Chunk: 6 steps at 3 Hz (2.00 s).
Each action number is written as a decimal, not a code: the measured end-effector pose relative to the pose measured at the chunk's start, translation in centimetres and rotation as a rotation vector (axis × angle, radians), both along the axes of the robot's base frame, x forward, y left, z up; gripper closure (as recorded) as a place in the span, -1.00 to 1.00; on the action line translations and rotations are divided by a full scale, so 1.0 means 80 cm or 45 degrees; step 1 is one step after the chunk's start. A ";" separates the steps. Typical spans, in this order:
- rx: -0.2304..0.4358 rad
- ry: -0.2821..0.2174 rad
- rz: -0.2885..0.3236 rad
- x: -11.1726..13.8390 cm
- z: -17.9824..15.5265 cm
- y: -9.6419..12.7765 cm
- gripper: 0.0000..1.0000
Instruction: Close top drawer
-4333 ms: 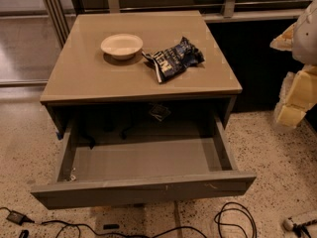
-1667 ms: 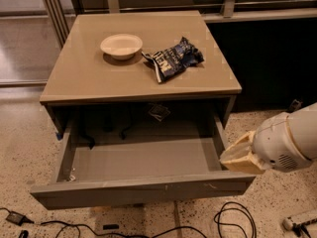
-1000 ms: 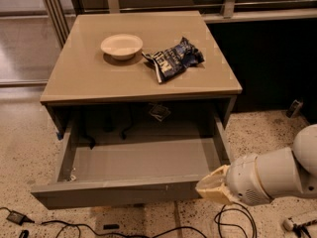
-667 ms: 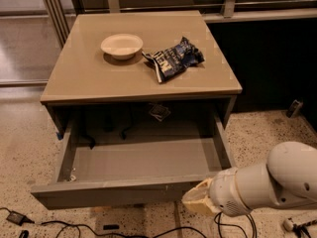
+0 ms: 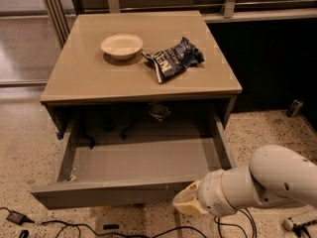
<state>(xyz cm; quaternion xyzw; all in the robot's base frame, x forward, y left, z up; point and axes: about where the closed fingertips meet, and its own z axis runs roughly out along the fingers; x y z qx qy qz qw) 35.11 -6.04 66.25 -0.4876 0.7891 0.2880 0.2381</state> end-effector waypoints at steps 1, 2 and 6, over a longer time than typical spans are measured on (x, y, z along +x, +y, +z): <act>0.000 0.000 0.000 0.000 0.000 0.000 0.16; -0.007 -0.016 0.017 0.002 0.000 0.002 -0.30; -0.042 -0.218 0.246 0.146 0.000 0.085 -0.72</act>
Offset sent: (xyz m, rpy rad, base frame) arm 0.0048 0.0028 -0.0004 -0.0122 -0.0356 0.0337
